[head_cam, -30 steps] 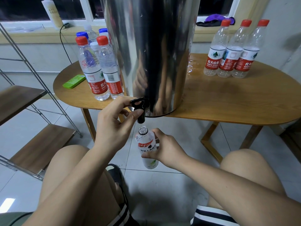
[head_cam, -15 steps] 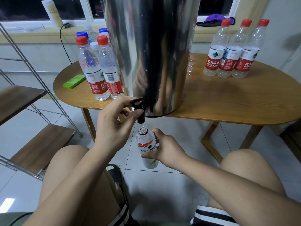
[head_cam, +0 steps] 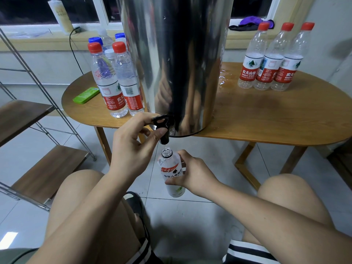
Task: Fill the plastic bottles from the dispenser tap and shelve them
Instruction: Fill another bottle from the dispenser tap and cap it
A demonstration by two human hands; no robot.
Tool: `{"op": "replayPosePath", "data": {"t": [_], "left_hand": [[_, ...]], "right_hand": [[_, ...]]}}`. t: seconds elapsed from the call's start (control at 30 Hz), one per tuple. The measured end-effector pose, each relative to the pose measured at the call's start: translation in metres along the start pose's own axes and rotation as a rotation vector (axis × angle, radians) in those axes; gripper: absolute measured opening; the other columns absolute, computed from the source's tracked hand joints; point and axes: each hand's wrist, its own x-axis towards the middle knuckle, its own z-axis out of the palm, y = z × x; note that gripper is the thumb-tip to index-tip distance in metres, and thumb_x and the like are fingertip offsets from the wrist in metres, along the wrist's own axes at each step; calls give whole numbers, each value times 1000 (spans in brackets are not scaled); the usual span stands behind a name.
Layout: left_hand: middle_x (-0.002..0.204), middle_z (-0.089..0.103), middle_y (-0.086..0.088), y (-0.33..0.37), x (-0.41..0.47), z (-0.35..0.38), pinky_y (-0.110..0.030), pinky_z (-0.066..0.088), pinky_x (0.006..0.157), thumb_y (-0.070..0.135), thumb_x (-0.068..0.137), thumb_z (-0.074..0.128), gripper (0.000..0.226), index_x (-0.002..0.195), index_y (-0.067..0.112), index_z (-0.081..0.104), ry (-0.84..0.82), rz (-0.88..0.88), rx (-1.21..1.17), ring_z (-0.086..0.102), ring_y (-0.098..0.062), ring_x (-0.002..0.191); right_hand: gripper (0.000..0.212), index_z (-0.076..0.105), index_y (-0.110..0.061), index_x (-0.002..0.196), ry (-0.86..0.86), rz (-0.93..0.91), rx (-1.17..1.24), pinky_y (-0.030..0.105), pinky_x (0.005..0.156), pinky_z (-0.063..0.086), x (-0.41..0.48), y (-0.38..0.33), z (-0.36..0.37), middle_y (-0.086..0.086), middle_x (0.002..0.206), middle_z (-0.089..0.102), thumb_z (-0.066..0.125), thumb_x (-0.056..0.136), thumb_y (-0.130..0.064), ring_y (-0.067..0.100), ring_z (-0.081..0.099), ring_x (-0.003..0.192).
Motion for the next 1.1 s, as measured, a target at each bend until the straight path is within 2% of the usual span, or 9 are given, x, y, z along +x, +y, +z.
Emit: {"op": "replayPosePath", "data": {"t": [0.3,0.5,0.63,0.8,1.0,1.1], "left_hand": [[102,75,0,2,0,0,-47,54,74,17,100,77,16,116,16,73,3,3,22,69,-28,87],[102,75,1,5,0,0,-37,54,75,12,99,77,21,115,25,71,7,15,10,69,-25,87],[102,75,1,4,0,-1,-40,54,75,13,100,76,16,115,18,73,2,15,19,69,-26,88],[104,76,0,5,0,-1,-43,55,75,15,101,75,17,116,22,72,-7,16,13,71,-28,91],[103,75,2,8,0,-1,-28,52,77,13,100,77,24,115,29,69,3,22,23,70,-23,86],[103,75,2,7,0,-1,-31,53,77,12,100,77,23,115,28,69,1,28,19,70,-23,89]], "right_hand": [[77,51,-42,125,0,-4,11,44,93,63,-1,0,0,-12,120,75,93,63,-62,14,72,111],[79,50,-44,124,-5,0,33,44,93,63,-1,1,0,-14,118,74,90,60,-67,14,72,110],[80,50,-44,125,-5,-1,35,45,93,63,-1,1,0,-14,119,74,89,59,-68,14,72,110],[77,51,-43,124,-2,0,38,44,93,63,-1,2,0,-15,118,75,93,62,-63,13,72,110],[77,51,-45,124,3,-1,32,43,92,63,-2,2,1,-16,117,74,93,62,-63,11,72,109],[78,51,-45,125,2,-5,28,43,92,63,-2,2,1,-15,117,74,92,62,-64,12,72,109]]}}
